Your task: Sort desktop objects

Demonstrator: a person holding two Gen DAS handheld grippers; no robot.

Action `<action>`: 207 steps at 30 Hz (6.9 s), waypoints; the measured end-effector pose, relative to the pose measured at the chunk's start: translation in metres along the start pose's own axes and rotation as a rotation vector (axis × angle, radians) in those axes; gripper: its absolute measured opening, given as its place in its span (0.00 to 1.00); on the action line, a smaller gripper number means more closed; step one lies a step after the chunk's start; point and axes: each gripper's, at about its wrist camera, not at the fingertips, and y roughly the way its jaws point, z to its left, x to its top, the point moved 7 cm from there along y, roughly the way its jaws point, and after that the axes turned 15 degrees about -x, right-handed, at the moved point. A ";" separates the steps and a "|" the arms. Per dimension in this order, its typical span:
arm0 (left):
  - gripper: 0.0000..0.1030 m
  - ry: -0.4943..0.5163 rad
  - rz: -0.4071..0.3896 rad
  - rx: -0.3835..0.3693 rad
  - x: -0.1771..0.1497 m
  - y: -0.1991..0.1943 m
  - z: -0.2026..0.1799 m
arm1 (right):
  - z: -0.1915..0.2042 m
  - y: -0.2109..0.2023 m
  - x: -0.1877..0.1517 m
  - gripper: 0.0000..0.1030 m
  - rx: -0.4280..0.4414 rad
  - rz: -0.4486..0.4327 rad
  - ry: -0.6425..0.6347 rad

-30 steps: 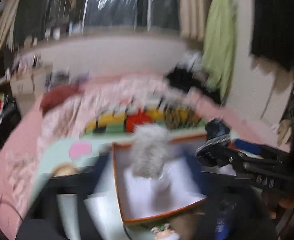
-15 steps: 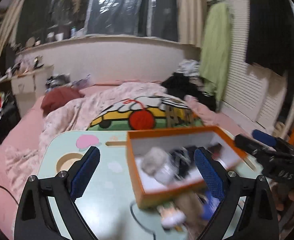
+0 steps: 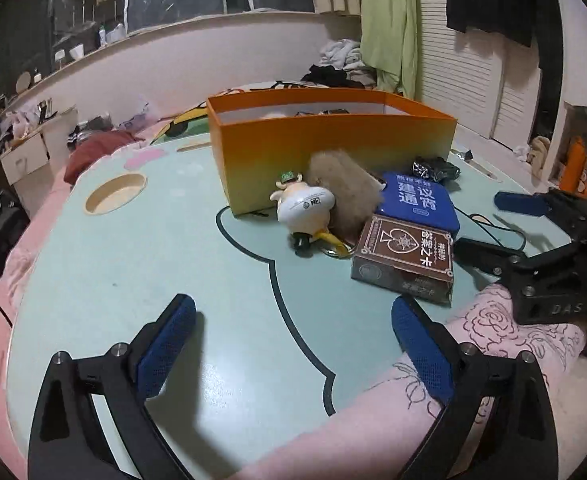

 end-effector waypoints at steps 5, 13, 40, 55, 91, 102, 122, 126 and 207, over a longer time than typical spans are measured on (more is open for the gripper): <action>0.96 -0.001 -0.007 -0.006 0.002 -0.004 -0.003 | -0.007 0.005 0.001 0.93 0.030 0.028 0.043; 0.96 -0.005 -0.014 -0.012 -0.005 0.003 0.006 | -0.008 -0.006 0.002 0.84 0.084 -0.004 0.080; 0.96 -0.170 -0.164 0.010 -0.008 -0.019 0.042 | 0.076 -0.040 0.025 0.38 0.321 -0.063 -0.176; 0.85 -0.090 -0.137 -0.012 0.023 -0.016 0.029 | -0.034 -0.050 0.018 0.38 0.225 -0.153 0.320; 0.32 -0.050 -0.091 -0.048 0.044 -0.024 0.022 | -0.028 -0.052 0.027 0.38 0.242 -0.148 0.280; 0.33 -0.069 -0.245 -0.060 0.163 -0.006 0.015 | -0.021 -0.019 0.158 0.39 0.221 -0.172 0.312; 0.79 -0.070 -0.205 -0.111 0.125 -0.018 0.013 | -0.037 -0.022 0.099 0.81 0.057 -0.137 0.257; 0.79 -0.016 -0.088 -0.084 0.071 -0.018 0.002 | -0.023 -0.032 0.054 0.82 0.084 -0.040 0.185; 0.90 -0.042 0.066 0.059 0.005 0.024 0.006 | -0.013 -0.014 0.000 0.98 0.062 0.052 0.070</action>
